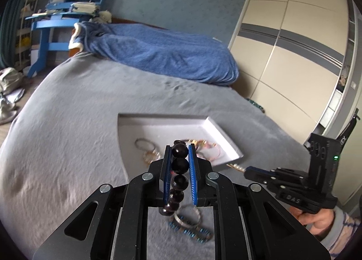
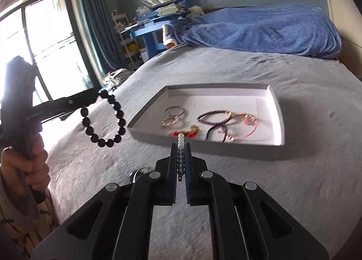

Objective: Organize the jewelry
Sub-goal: 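Carry the black bracelet and pearl bar over the box and lower them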

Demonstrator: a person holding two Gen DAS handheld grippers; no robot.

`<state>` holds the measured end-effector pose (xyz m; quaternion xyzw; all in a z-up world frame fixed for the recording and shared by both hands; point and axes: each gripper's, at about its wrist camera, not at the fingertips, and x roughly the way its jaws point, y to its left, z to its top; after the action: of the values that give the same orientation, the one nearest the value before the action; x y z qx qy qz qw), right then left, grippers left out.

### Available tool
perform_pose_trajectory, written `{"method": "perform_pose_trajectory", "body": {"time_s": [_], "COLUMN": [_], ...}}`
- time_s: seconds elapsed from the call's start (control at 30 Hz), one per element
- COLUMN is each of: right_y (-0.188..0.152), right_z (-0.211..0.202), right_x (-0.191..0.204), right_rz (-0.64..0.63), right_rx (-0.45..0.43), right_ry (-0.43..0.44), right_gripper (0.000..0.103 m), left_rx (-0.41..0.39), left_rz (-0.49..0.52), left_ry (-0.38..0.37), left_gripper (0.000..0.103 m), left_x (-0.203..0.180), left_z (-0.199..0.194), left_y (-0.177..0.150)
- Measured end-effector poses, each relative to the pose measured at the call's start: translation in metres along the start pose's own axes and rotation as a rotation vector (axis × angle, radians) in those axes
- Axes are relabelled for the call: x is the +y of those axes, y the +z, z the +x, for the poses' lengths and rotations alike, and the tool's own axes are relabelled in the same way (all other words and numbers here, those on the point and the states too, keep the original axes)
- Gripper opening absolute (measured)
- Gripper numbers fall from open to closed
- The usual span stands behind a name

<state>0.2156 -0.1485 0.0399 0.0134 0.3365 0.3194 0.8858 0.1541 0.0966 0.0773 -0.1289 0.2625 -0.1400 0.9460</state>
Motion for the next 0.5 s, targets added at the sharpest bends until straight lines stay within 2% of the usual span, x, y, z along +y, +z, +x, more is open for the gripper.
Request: {"method": "perform_pose_trajectory", "body": {"time_s": [0.2,0.5], "right_y": [0.018,0.041], "right_z": [0.008,0.033], "right_x": [-0.018,-0.043], "right_rz": [0.01,0.014], "right_rx": [-0.012,-0.007], "right_ry": [-0.038,-0.078], "right_gripper": [0.006,0.006], "left_rx": [-0.01,0.023], "left_rz": [0.053,0.067], "left_ry": [-0.027,-0.037], "left_gripper": [0.015,0.015], "left_x": [-0.012,-0.012], "left_z": [0.019,0.056], "left_y": [0.022,0.028]}}
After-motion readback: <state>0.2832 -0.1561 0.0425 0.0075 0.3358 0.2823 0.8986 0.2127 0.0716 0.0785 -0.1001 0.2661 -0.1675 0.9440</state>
